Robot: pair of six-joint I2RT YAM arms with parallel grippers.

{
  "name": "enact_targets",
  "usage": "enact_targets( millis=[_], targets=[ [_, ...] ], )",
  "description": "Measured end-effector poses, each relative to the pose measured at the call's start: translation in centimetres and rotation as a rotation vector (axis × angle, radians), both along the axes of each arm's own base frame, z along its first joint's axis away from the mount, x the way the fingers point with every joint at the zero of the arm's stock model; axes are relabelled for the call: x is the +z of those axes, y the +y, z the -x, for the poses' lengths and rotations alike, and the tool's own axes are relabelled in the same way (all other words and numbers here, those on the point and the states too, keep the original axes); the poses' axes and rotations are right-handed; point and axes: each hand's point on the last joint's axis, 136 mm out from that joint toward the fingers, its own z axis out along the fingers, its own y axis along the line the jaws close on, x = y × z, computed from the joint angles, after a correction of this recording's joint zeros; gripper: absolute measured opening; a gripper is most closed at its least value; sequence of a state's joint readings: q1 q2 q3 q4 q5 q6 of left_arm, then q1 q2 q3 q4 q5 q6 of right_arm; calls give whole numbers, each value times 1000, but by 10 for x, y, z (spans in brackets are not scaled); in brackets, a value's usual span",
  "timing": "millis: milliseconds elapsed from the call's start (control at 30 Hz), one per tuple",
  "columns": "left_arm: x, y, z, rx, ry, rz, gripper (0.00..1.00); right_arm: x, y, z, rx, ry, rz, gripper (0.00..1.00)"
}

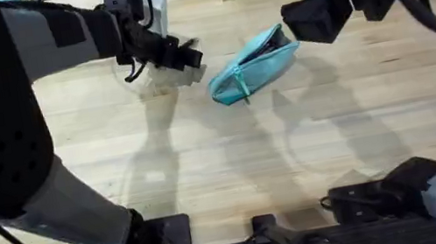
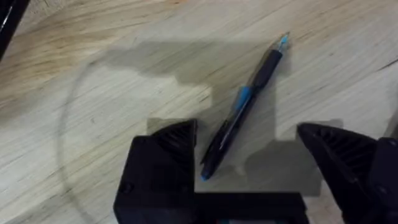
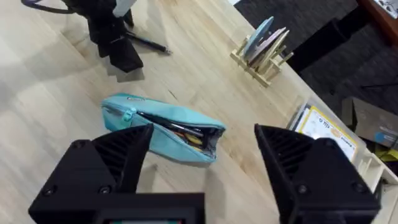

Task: Unzip the bag, pick up the pens from the table one at a time and place them inside, then zip the bag closed.

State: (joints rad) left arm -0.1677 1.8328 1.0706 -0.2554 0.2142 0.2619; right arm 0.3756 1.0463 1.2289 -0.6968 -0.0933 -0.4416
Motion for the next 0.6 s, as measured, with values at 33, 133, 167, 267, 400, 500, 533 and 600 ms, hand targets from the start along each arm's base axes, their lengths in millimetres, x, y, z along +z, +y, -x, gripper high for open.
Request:
enact_targets(
  millis=[33, 133, 167, 267, 400, 500, 533, 600],
  targets=[
    [0, 0, 0, 0, 1, 0, 993, 0, 0, 0, 0, 0, 0, 998],
    [0, 0, 0, 0, 1, 0, 992, 0, 0, 0, 0, 1, 0, 998],
    [0, 0, 0, 0, 1, 0, 993, 0, 0, 0, 0, 0, 0, 998],
    [0, 0, 0, 0, 3, -1, 970, 0, 0, 0, 0, 0, 0, 998],
    [0, -1, 0, 0, 5, 4, 601, 0, 0, 0, 0, 1, 0, 998],
    [0, -3, 1, -5, 11, 16, 301, 0, 0, 0, 0, 0, 0, 998],
    [0, -4, 2, -7, 12, 22, 211, 0, 0, 0, 0, 0, 0, 998],
    [1, -7, 2, -17, 14, 35, 71, 0, 0, 0, 0, 0, 0, 998]
  ],
)
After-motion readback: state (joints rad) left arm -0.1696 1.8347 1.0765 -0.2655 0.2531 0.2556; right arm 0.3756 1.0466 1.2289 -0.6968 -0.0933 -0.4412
